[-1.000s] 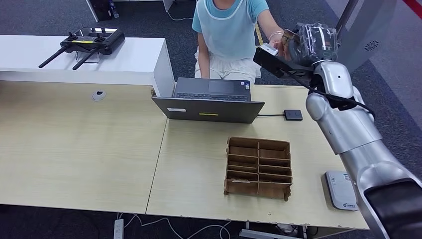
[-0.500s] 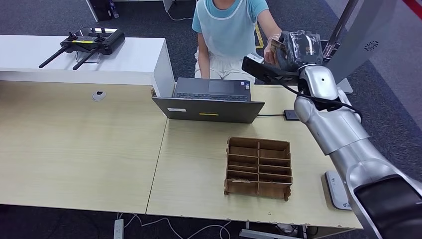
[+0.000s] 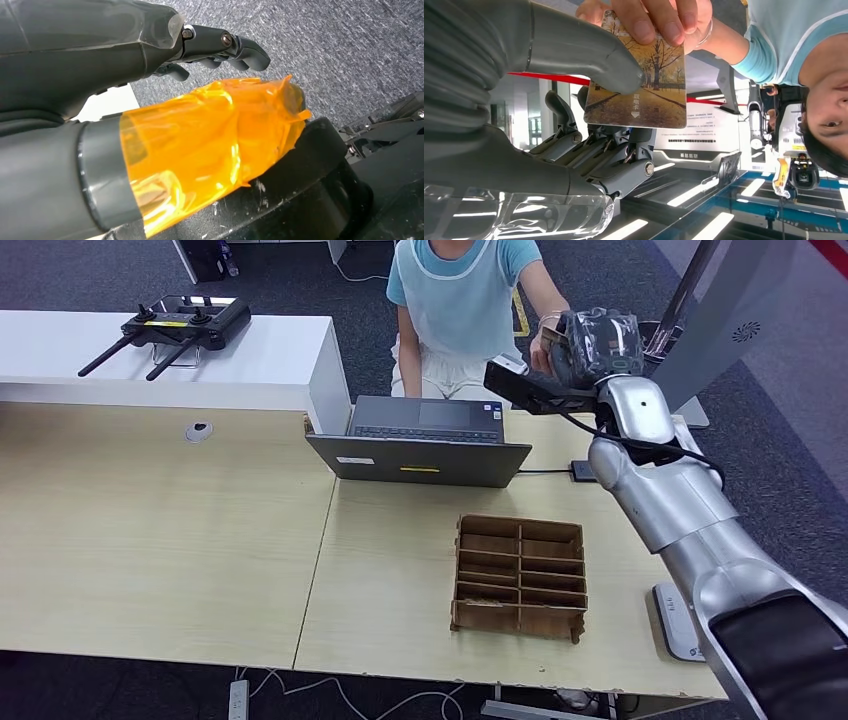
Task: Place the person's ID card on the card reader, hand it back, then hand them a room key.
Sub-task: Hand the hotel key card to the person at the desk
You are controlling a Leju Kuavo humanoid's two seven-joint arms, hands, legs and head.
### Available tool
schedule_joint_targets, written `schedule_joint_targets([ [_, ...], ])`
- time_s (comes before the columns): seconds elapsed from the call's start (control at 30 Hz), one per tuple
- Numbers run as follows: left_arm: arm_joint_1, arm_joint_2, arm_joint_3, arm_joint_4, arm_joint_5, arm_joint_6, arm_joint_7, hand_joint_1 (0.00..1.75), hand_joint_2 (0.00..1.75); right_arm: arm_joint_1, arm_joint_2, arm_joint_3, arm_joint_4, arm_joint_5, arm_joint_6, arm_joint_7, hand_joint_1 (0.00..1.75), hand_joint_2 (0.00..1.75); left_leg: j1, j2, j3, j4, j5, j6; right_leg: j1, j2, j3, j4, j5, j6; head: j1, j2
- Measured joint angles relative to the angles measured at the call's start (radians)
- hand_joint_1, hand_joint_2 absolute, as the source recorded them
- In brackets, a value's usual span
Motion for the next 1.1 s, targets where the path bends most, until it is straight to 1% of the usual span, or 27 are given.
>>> schedule_joint_targets([
  [0.1, 0.0, 0.0, 0.0, 0.0, 0.0, 0.0, 0.0, 0.0, 0.0, 0.0, 0.0, 0.0, 0.001, 0.0, -0.001, 0.0, 0.12, 1.75, 0.0, 0.0, 0.0, 0.0, 0.0, 0.0, 0.0, 0.0, 0.0, 0.0, 0.0, 0.0, 0.0, 0.0],
  [0.13, 0.0, 0.0, 0.0, 0.0, 0.0, 0.0, 0.0, 0.0, 0.0, 0.0, 0.001, 0.0, 0.002, 0.0, -0.002, 0.0, 0.0, 1.75, 0.0, 0.0, 0.0, 0.0, 0.0, 0.0, 0.0, 0.0, 0.0, 0.0, 0.0, 0.0, 0.0, 0.0],
  [0.37, 0.0, 0.0, 0.0, 0.0, 0.012, -0.001, 0.001, 0.0, 0.0, 0.001, 0.001, -0.001, 0.001, -0.001, -0.061, -0.003, 0.0, 1.75, 0.0, 0.0, 0.0, 0.0, 0.0, 0.0, 0.0, 0.0, 0.0, 0.0, 0.0, 0.0, 0.0, 0.0],
  [0.53, 0.0, 0.0, 0.0, 0.0, 0.02, 0.0, 0.013, 0.0, 0.0, 0.034, 0.002, -0.044, -0.046, 0.011, -0.194, 0.018, 0.0, 1.75, 0.0, 0.0, 0.0, 0.0, 0.0, 0.0, 0.0, 0.0, 0.0, 0.0, 0.0, 0.0, 0.0, 0.0],
  [0.57, 0.0, 0.0, 0.0, 0.0, 0.027, 0.0, 0.016, 0.0, 0.0, 0.049, 0.002, -0.064, -0.071, -0.016, -0.222, 0.004, 0.0, 1.75, 0.0, 0.0, 0.0, 0.0, 0.0, 0.0, 0.0, 0.0, 0.0, 0.0, 0.0, 0.0, 0.0, 0.0],
  [0.63, 0.002, -0.001, 0.0, 0.0, 0.044, 0.001, 0.02, 0.0, 0.0, 0.091, 0.003, -0.121, -0.148, -0.135, -0.267, -0.037, 0.0, 1.75, 0.0, -0.001, 0.0, 0.0, 0.0, 0.0, 0.0, -0.001, 0.0, 0.0, 0.0, 0.0, 0.0, 0.0],
  [0.7, 0.003, -0.001, 0.0, 0.0, 0.056, 0.002, 0.021, 0.0, 0.0, 0.131, 0.001, -0.183, -0.236, -0.254, -0.27, -0.055, 0.0, 1.75, 0.0, -0.002, 0.0, 0.0, 0.0, 0.0, 0.0, -0.001, 0.0, -0.001, 0.0, 0.0, 0.0, 0.0],
  [0.73, 0.004, -0.001, 0.0, 0.0, 0.059, 0.003, 0.021, 0.0, 0.0, 0.144, 0.0, -0.206, -0.272, -0.282, -0.262, -0.054, 0.0, 1.75, 0.0, -0.002, -0.001, 0.0, 0.0, 0.0, 0.0, -0.001, -0.001, -0.001, 0.0, 0.0, 0.0, 0.0],
  [0.83, 0.004, -0.001, 0.0, 0.0, 0.064, 0.005, 0.021, 0.0, 0.0, 0.171, -0.003, -0.254, -0.345, -0.292, -0.249, -0.059, 0.0, 1.75, 0.0, -0.001, -0.001, 0.0, 0.0, 0.0, 0.0, -0.001, -0.001, -0.001, 0.0, 0.0, 0.0, 0.0],
  [0.97, 0.004, -0.002, 0.0, 0.0, 0.068, 0.008, 0.021, 0.0, 0.0, 0.203, -0.004, -0.298, -0.411, -0.305, -0.272, -0.095, 0.0, 1.75, 0.0, -0.001, 0.0, 0.0, 0.0, 0.0, 0.0, -0.001, -0.001, -0.001, 0.0, 0.0, 0.0, 0.0],
  [1.1, 0.004, -0.004, 0.0, 0.0, 0.08, 0.011, 0.021, 0.0, 0.0, 0.248, -0.001, -0.335, -0.498, -0.412, -0.313, -0.153, 0.0, 1.75, 0.0, -0.002, 0.0, 0.0, 0.0, 0.0, 0.0, -0.001, -0.001, -0.001, 0.0, 0.0, 0.0, 0.0],
])
